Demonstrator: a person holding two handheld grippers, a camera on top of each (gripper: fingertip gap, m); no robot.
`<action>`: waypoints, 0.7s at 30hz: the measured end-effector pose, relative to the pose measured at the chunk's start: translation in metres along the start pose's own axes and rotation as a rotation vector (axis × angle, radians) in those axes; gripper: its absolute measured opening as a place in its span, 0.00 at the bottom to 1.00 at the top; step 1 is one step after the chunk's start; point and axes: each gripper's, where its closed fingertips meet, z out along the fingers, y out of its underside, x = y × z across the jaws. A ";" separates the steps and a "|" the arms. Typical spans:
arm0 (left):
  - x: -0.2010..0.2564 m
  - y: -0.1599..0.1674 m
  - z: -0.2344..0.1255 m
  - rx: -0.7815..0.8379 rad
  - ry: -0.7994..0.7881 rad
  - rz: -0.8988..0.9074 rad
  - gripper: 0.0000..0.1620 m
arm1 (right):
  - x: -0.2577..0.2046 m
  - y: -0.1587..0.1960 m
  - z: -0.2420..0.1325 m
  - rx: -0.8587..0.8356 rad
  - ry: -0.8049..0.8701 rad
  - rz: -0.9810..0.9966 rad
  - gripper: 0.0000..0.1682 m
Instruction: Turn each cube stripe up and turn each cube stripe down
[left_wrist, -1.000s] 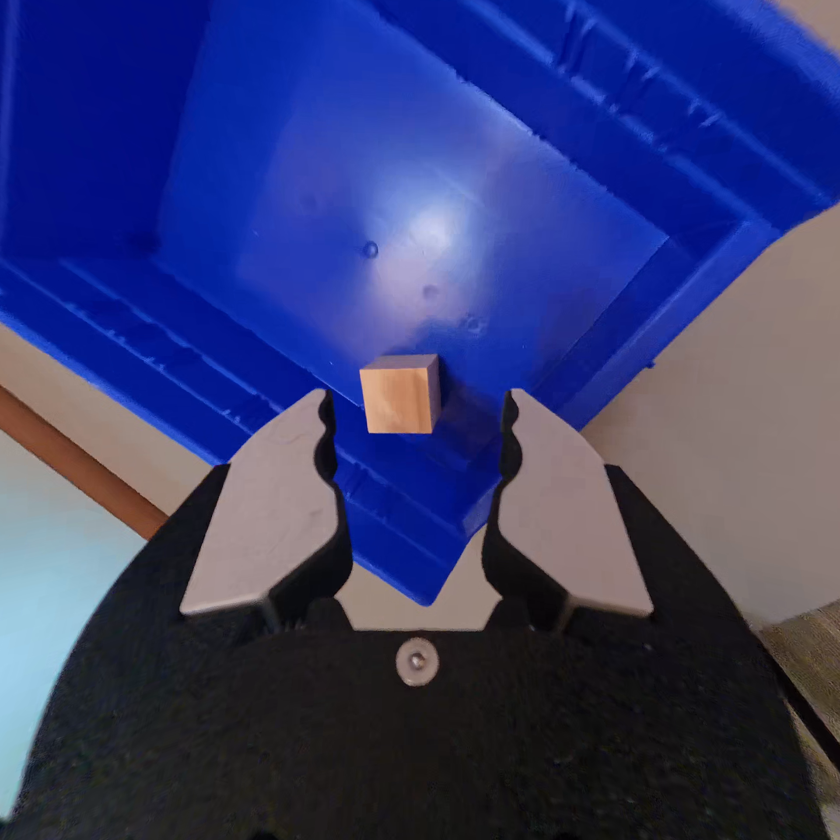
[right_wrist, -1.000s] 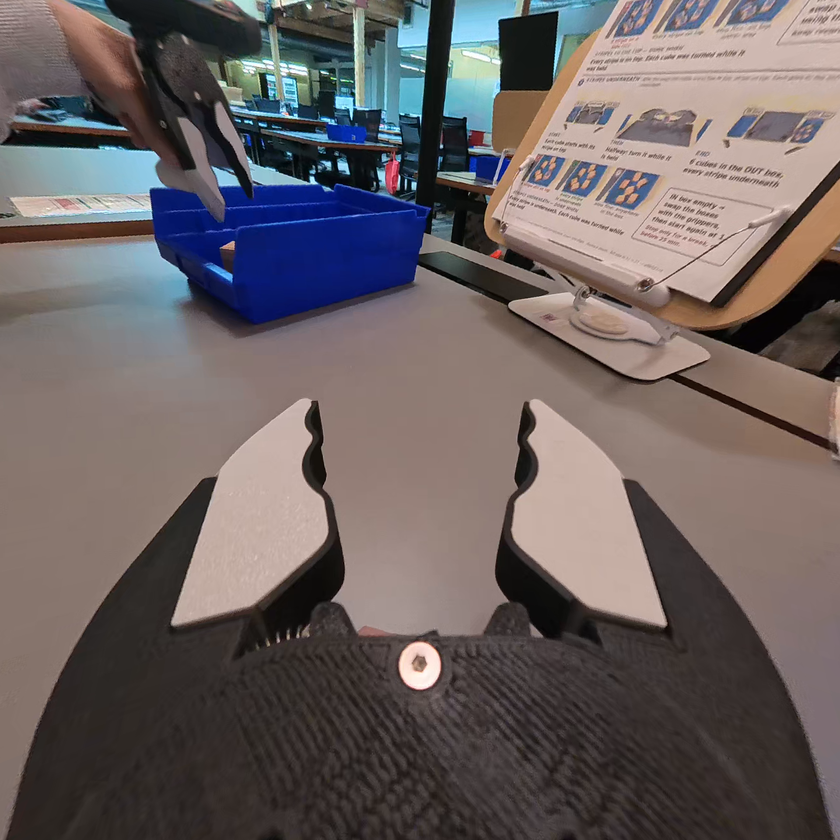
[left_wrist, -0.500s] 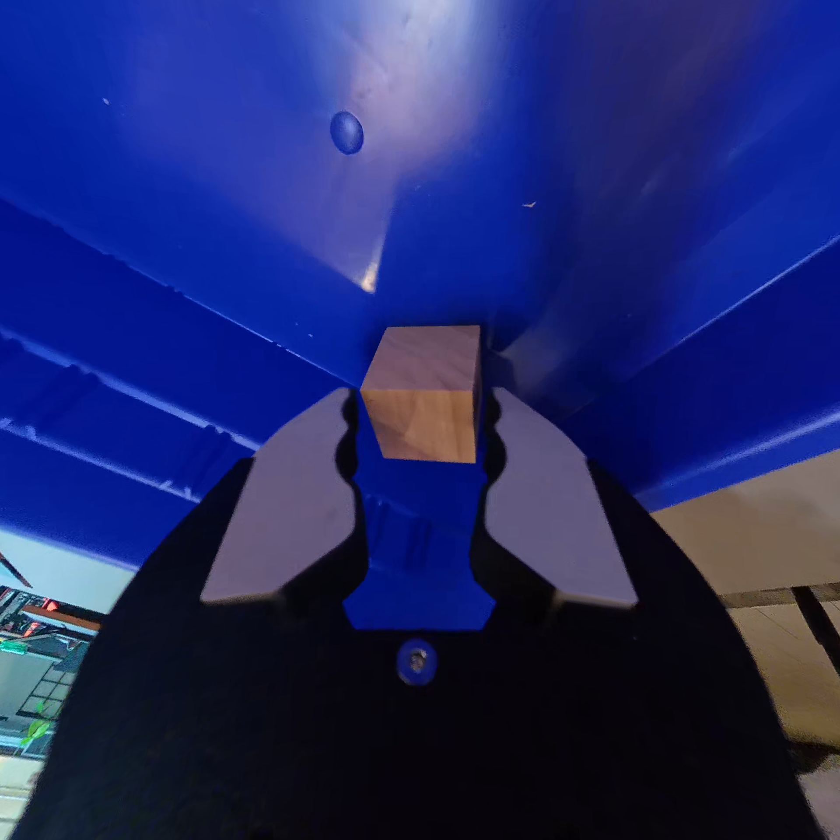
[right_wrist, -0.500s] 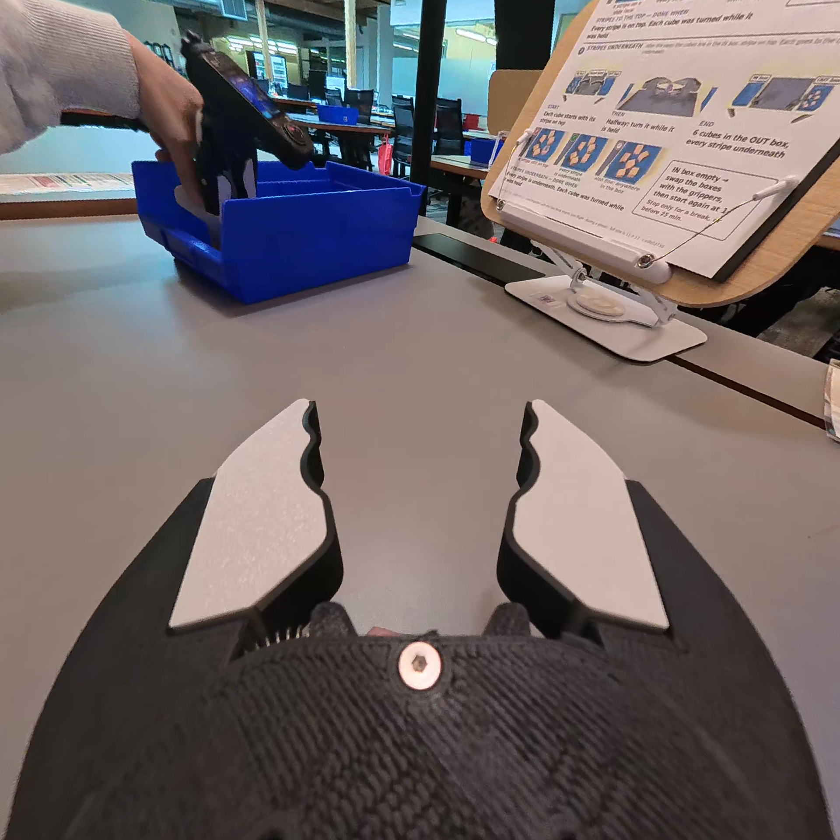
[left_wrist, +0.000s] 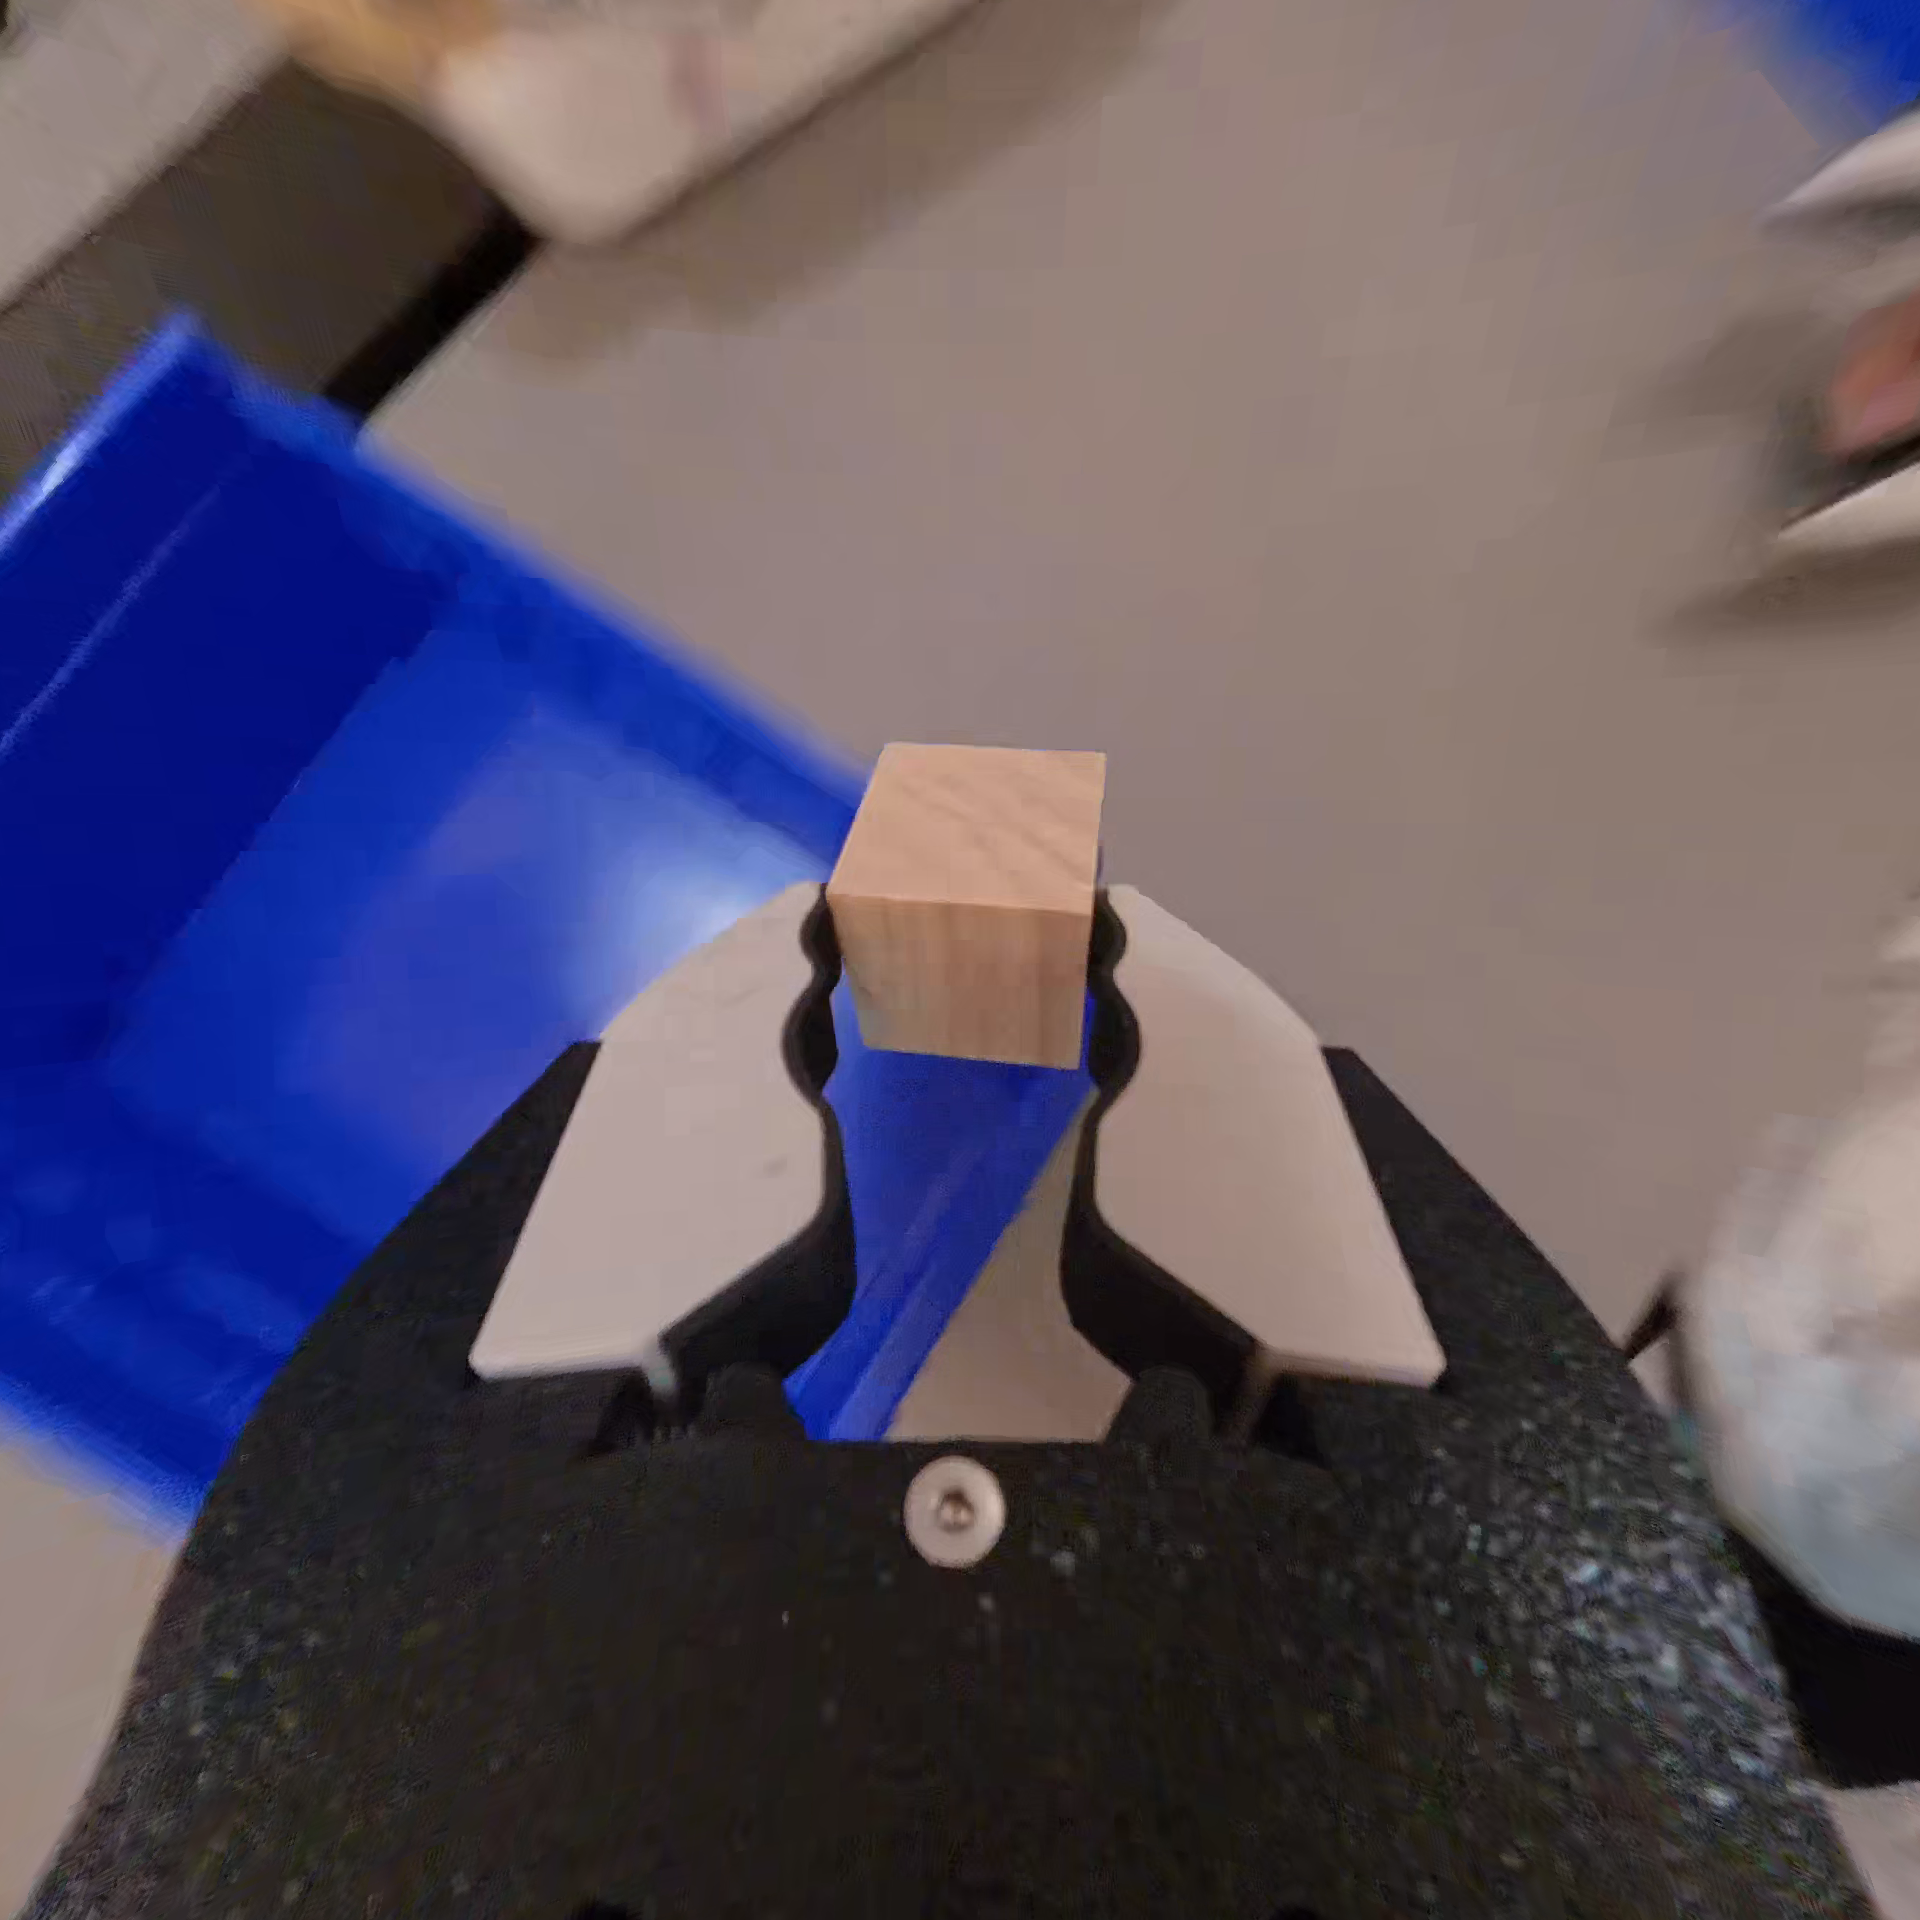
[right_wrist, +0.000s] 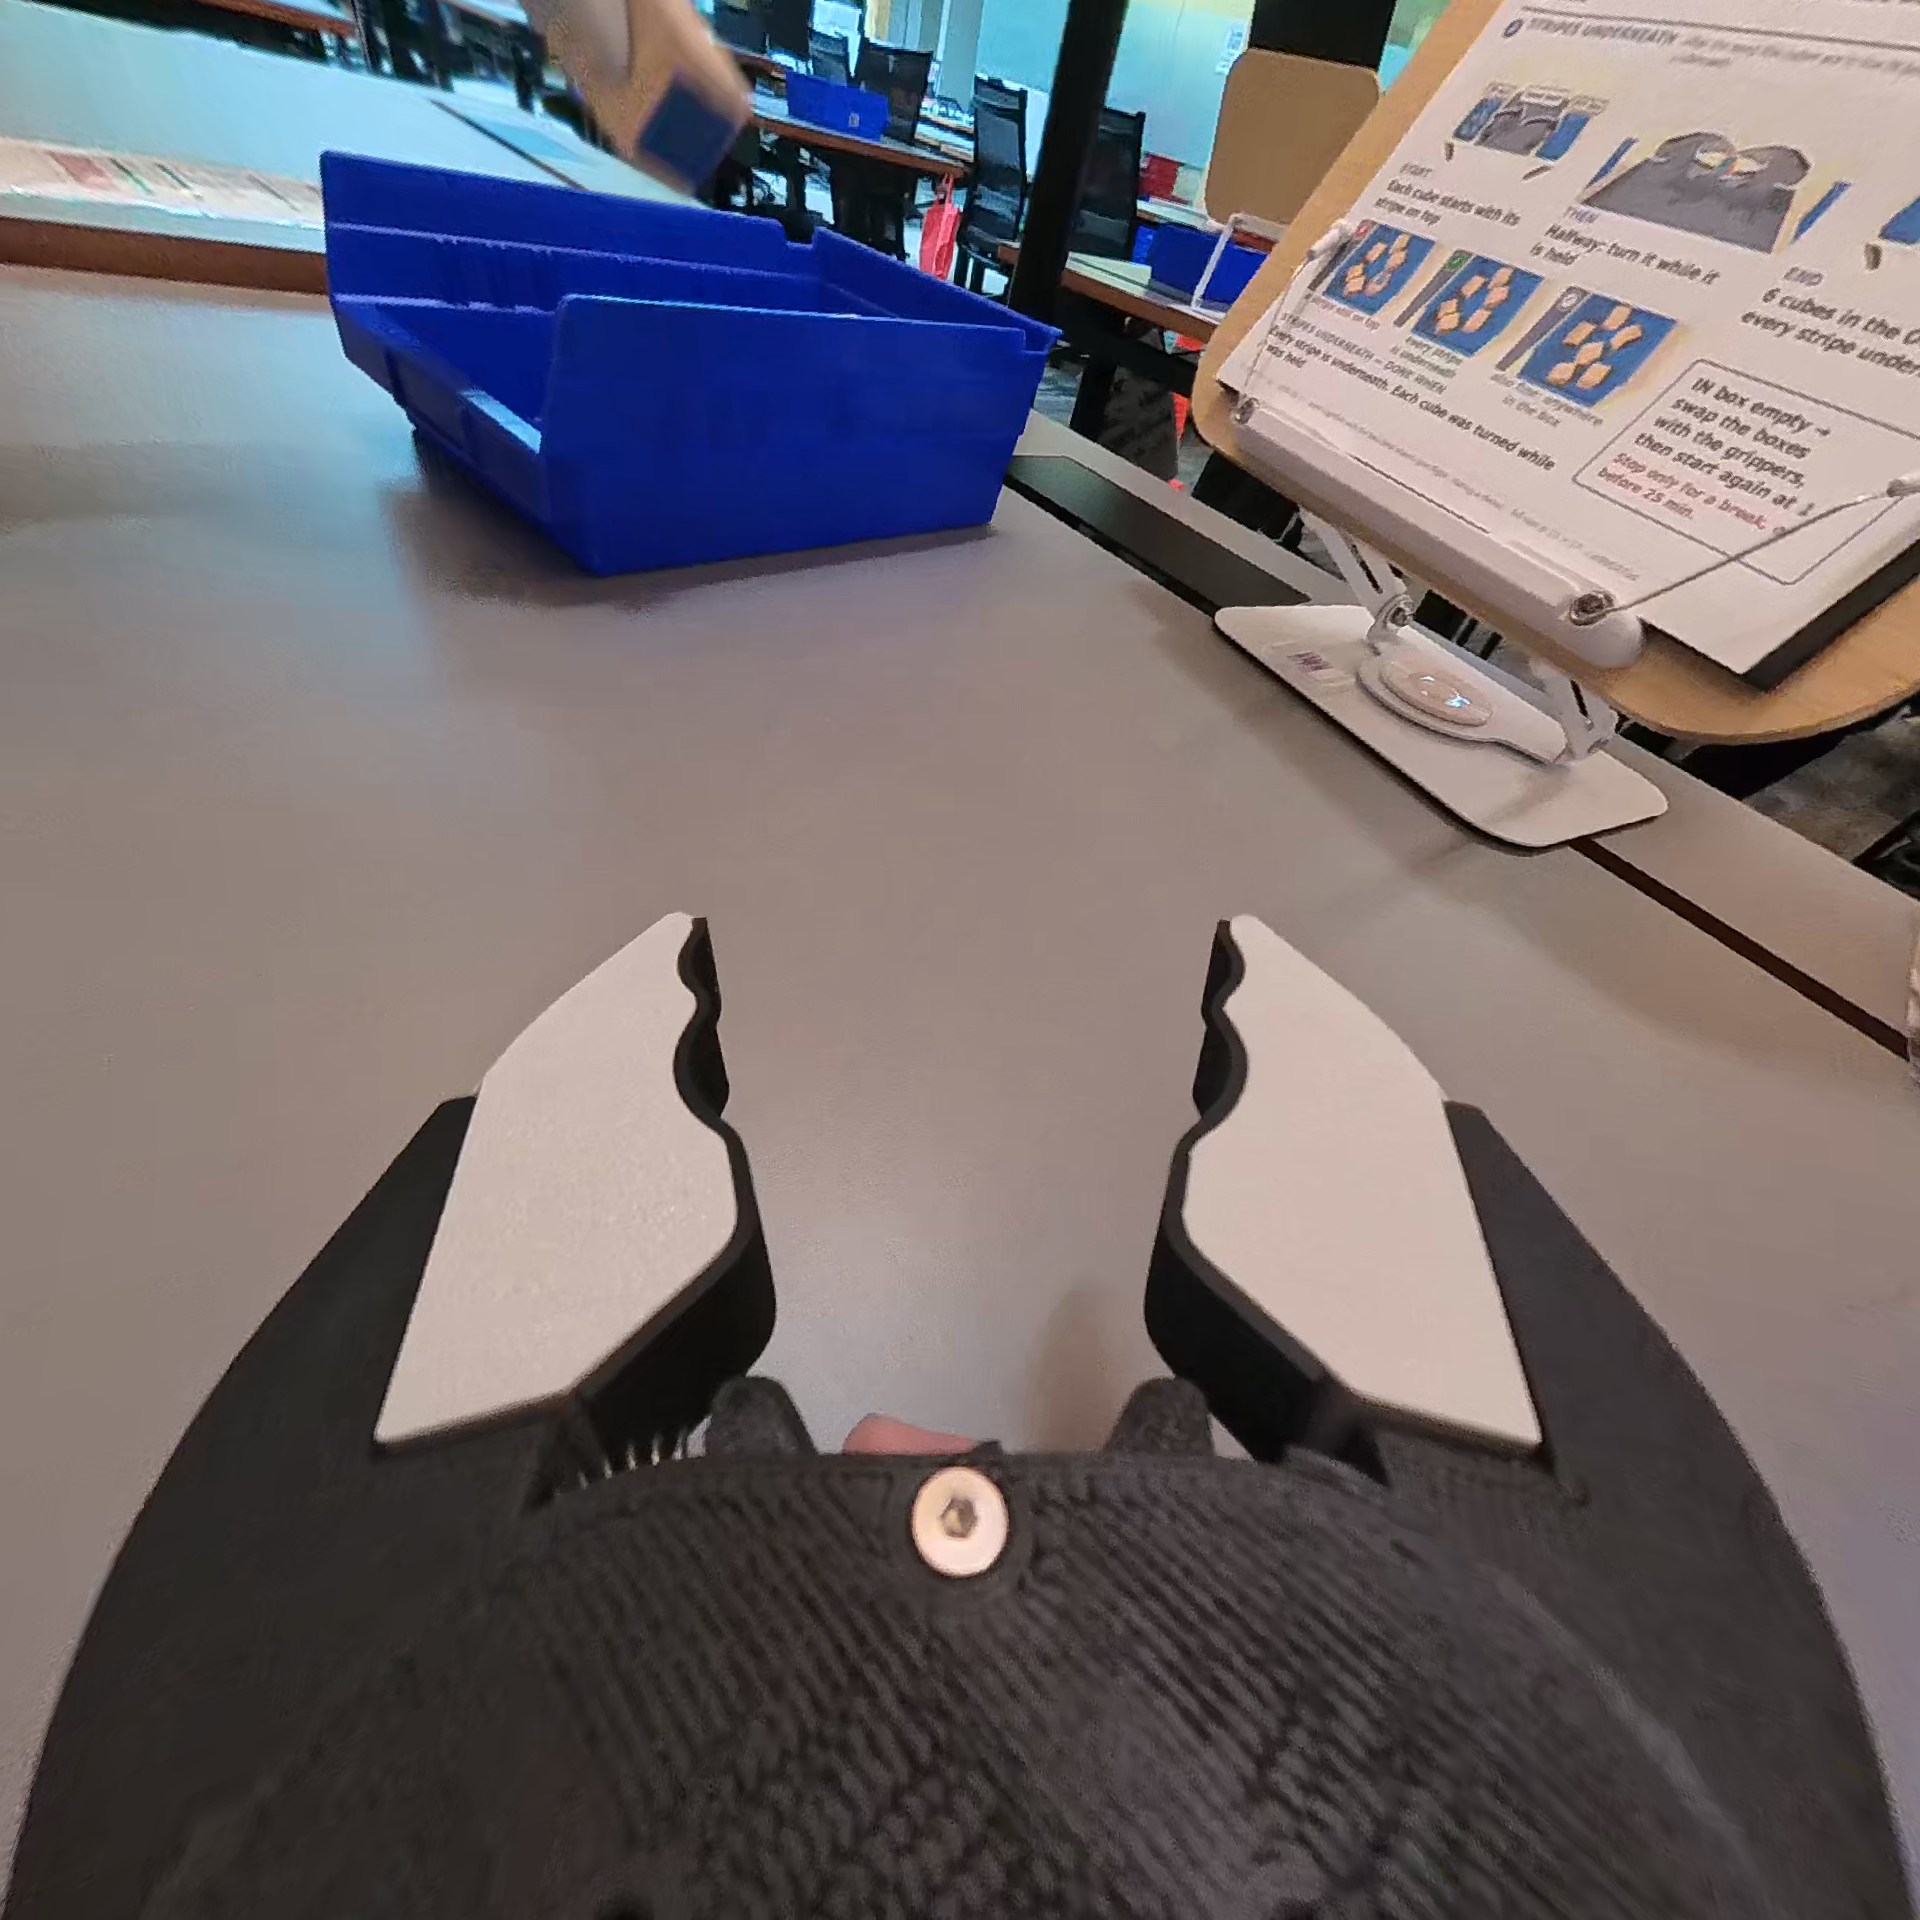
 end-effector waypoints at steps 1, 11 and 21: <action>0.023 -0.017 -0.002 0.096 0.084 -0.009 0.28 | -0.001 0.000 0.000 0.000 -0.003 -0.012 0.54; 0.222 -0.053 0.056 0.262 0.760 -0.007 0.28 | -0.025 -0.062 -0.026 0.268 0.010 -0.321 0.51; 0.300 -0.048 0.099 0.127 1.080 -0.018 0.28 | -0.074 -0.096 -0.049 0.374 -0.096 -0.567 0.46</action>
